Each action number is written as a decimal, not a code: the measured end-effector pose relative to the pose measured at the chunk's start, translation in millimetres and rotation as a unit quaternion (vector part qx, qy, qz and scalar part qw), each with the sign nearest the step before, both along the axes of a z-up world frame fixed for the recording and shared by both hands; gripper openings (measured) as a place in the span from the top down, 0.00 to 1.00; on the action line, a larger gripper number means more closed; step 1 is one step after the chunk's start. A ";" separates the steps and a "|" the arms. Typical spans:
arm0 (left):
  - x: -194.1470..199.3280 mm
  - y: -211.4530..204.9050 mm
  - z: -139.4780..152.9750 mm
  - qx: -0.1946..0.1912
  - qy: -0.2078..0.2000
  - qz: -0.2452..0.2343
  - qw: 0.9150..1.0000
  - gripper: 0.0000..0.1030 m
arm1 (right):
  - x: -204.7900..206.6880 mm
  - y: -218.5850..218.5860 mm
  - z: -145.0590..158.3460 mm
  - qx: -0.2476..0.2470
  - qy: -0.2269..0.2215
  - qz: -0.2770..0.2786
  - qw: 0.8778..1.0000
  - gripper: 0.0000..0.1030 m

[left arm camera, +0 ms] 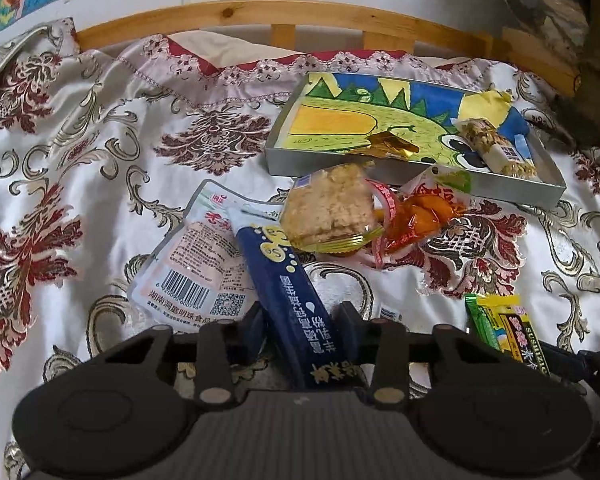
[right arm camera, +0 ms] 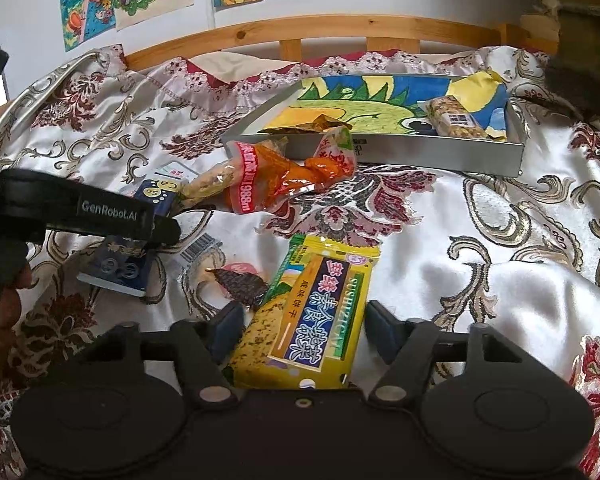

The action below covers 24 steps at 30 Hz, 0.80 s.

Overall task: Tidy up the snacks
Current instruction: 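Grasp the blue stick packet with the left tool while the right tool holds the yellow-green packet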

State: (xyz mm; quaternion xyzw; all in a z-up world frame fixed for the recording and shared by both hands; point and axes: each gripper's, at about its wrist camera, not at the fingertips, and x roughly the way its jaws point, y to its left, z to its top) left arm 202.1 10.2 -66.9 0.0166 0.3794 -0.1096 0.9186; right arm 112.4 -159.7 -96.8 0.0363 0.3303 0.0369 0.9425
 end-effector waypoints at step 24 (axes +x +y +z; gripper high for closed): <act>-61.0 -2.7 14.5 -0.044 0.012 -0.002 0.999 0.89 | -23.1 -12.2 9.5 0.008 0.007 -0.030 1.000 0.50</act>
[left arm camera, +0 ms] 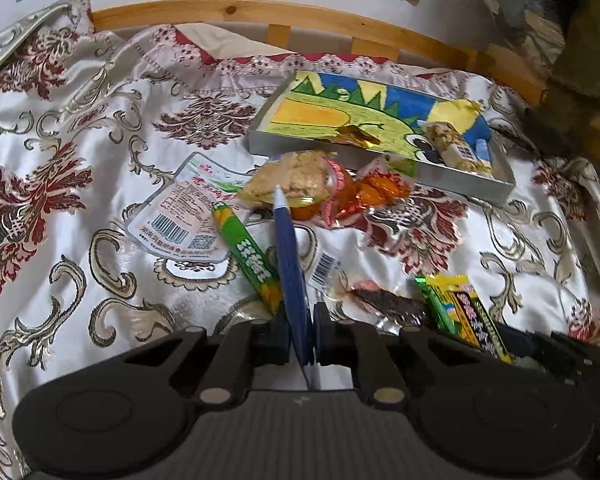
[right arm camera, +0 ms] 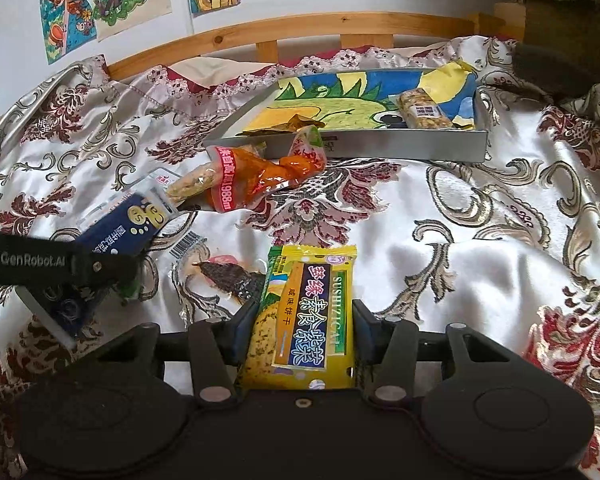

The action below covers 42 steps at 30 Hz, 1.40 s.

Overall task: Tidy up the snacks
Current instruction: 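Grasp the blue stick packet with the left tool while the right tool holds the yellow-green packet, then carry the blue stick and yellow-green packets over the silver tray with both tools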

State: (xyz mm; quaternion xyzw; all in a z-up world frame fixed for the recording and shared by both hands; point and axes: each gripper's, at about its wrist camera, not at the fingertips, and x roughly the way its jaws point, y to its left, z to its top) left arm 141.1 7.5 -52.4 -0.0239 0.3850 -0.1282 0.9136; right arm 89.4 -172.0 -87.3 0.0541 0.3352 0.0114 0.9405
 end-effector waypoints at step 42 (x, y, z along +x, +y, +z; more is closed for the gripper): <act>-12.1 -4.1 7.1 -0.083 -0.072 -0.037 0.993 0.93 | -6.2 3.7 4.9 -0.035 -0.053 -0.013 0.998 0.50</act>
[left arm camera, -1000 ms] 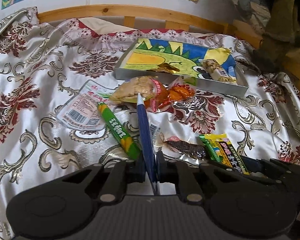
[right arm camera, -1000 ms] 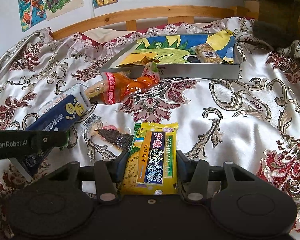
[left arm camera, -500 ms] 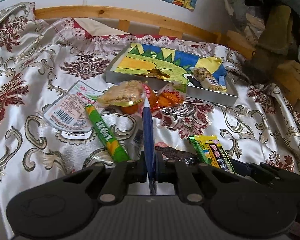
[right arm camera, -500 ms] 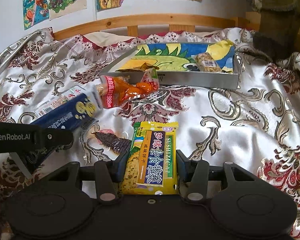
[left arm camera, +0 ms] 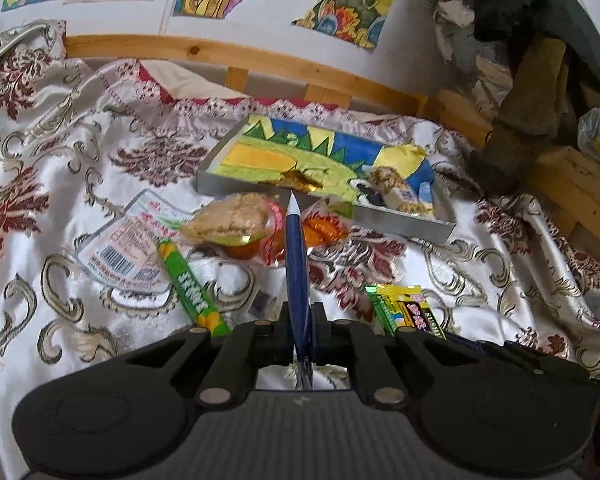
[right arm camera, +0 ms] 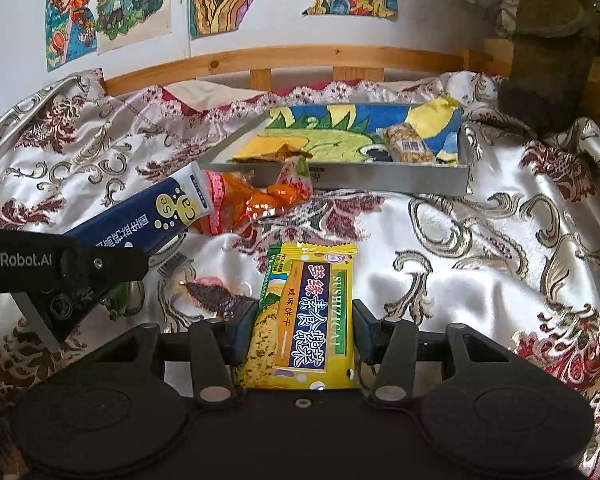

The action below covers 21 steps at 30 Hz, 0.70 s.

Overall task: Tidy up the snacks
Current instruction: 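Carry the blue stick and yellow-green packets over the silver tray with both tools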

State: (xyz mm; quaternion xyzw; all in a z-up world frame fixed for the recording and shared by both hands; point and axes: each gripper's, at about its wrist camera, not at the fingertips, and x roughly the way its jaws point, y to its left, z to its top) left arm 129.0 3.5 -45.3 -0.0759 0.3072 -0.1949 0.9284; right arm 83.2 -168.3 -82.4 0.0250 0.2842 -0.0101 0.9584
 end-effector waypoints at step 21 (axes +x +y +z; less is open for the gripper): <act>172.3 -55.8 39.9 -0.056 -0.020 -0.031 0.998 0.93 | 140.2 -71.8 61.4 -0.017 -0.050 0.006 0.999 0.50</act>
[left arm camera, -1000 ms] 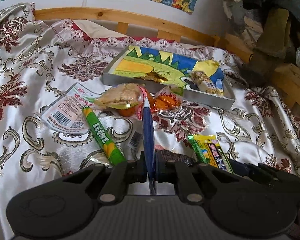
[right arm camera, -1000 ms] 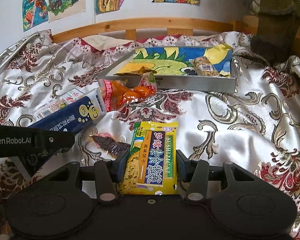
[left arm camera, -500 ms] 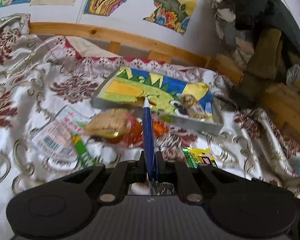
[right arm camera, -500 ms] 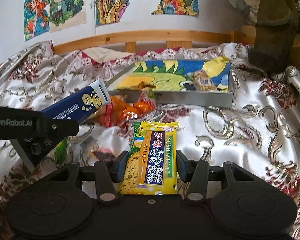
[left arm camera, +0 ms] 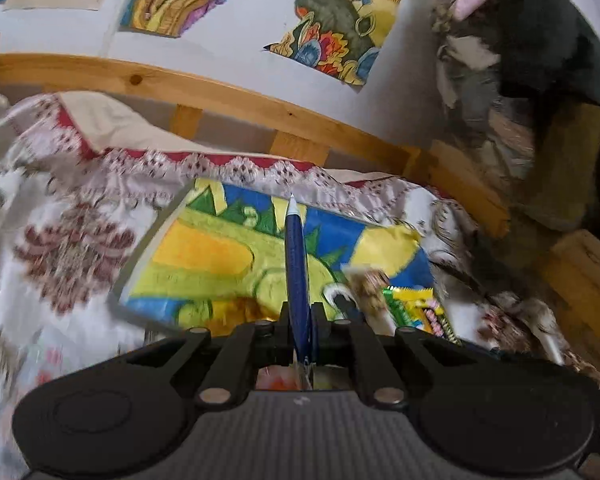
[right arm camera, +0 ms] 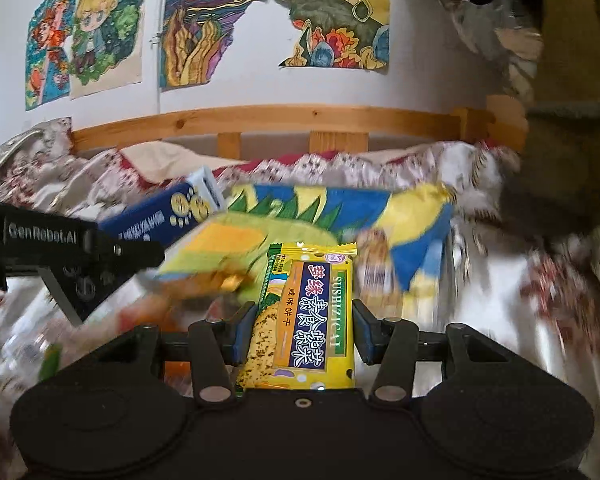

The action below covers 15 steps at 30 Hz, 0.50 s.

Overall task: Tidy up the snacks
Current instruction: 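Carry the blue stick and yellow-green packets over the silver tray with both tools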

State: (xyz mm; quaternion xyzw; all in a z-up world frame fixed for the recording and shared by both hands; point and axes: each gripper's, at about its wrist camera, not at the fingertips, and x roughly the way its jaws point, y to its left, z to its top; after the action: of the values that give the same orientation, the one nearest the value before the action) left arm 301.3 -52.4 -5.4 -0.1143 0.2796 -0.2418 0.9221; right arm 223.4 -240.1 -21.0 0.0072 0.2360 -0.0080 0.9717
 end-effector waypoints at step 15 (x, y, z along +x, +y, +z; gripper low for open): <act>103.5 -35.3 -30.0 0.069 0.033 0.003 0.997 0.93 | 132.5 -4.1 -30.3 -0.029 0.077 0.009 0.997 0.50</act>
State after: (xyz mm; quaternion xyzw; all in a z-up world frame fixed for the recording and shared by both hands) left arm 404.8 -87.6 -35.4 -0.0592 0.3253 -0.2152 0.9189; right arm 355.9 -244.2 -51.3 -0.0235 0.3098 -0.0063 0.9505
